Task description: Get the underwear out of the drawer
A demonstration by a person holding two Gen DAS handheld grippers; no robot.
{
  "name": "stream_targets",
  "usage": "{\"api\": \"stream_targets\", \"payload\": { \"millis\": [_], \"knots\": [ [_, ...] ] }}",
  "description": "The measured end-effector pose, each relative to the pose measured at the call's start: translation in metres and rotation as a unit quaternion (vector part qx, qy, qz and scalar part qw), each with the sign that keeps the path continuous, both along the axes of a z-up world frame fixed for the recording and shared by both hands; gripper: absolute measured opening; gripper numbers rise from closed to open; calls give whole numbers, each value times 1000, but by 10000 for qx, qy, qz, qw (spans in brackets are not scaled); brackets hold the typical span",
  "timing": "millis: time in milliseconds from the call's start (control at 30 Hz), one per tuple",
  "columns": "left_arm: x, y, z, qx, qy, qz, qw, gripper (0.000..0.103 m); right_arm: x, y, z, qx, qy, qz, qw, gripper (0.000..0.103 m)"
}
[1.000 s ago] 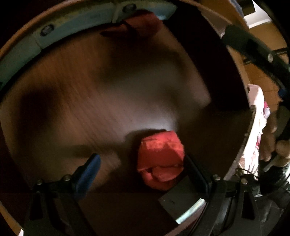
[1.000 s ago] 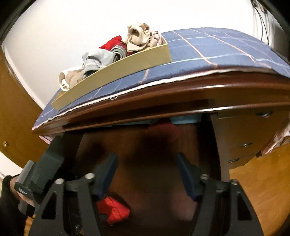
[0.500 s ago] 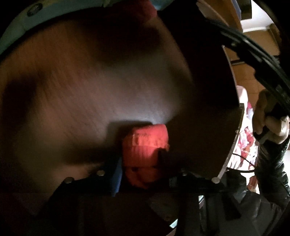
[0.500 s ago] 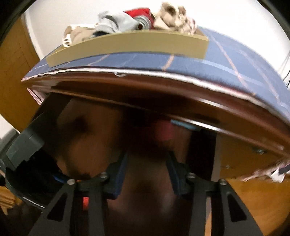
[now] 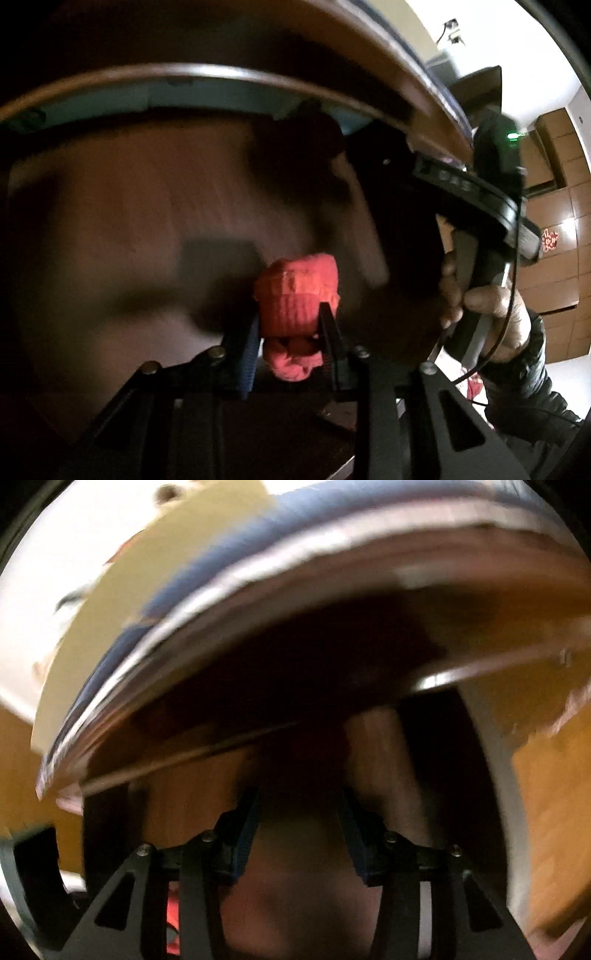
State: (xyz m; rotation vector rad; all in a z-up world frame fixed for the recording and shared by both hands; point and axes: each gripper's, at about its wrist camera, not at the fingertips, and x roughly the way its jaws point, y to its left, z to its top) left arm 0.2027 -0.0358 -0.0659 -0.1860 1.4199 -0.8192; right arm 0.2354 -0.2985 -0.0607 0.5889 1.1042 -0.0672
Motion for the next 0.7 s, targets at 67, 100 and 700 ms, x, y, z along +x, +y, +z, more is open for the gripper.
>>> {"api": "stream_targets", "payload": {
  "millis": [67, 100, 700],
  "knots": [
    [1, 4, 3, -35, -67, 52, 10000, 28, 2, -1, -8, 191, 153, -319, 9992, 48],
    [2, 7, 5, -67, -73, 59, 9999, 28, 1, -2, -12, 338, 170, -509, 9980, 48],
    [4, 80, 28, -506, -155, 444, 9976, 28, -9, -18, -44, 959, -201, -2090, 9730, 23]
  ]
}}
